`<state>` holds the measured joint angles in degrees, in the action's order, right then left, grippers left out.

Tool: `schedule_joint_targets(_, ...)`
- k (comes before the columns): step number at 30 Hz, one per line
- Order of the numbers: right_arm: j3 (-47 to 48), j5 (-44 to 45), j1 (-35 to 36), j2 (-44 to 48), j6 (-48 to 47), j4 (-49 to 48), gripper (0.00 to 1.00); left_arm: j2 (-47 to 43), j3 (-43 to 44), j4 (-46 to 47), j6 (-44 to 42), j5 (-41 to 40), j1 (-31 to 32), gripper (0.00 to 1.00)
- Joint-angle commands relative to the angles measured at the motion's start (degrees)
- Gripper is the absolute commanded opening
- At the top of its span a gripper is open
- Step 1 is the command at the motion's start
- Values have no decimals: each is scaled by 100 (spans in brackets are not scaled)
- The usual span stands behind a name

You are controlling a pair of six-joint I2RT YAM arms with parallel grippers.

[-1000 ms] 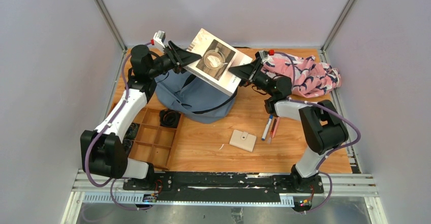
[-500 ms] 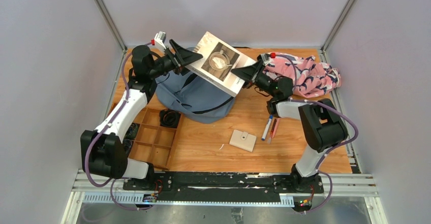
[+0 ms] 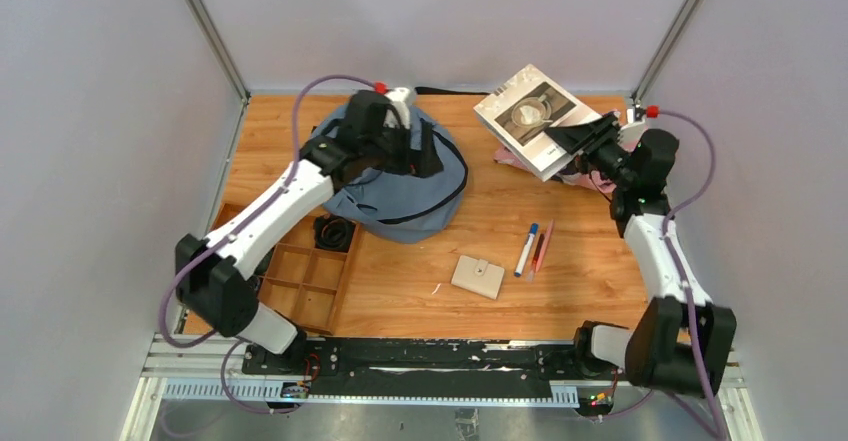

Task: Pack the student bag
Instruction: Place the book in the student bag.

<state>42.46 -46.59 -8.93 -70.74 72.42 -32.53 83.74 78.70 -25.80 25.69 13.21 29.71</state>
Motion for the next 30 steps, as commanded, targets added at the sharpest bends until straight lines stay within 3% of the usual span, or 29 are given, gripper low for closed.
schedule_joint_targets(1,1006,1333,-128,889,-2916,4609,0,824,676,-1350,-1472,-1247,904,92)
schedule_joint_targets(6,995,1530,-378,1172,-2861,4685,0,1587,1145,-1718,-2112,-2836,1925,94)
schedule_joint_targets(11,974,1458,-389,1206,-2861,4711,0,2148,1376,-1866,-2070,-3147,1998,92)
schedule_joint_targets(15,897,1448,-417,1238,-2832,4703,0,2329,1337,-1872,-2052,-3382,2003,82)
schedule_joint_targets(22,896,1436,-439,1238,-2787,4678,0,2416,1309,-1882,-1931,-4013,2003,58)
schedule_joint_targets(30,870,1376,-447,1260,-2784,4675,0,2269,1456,-1872,-1956,-4139,1994,7)
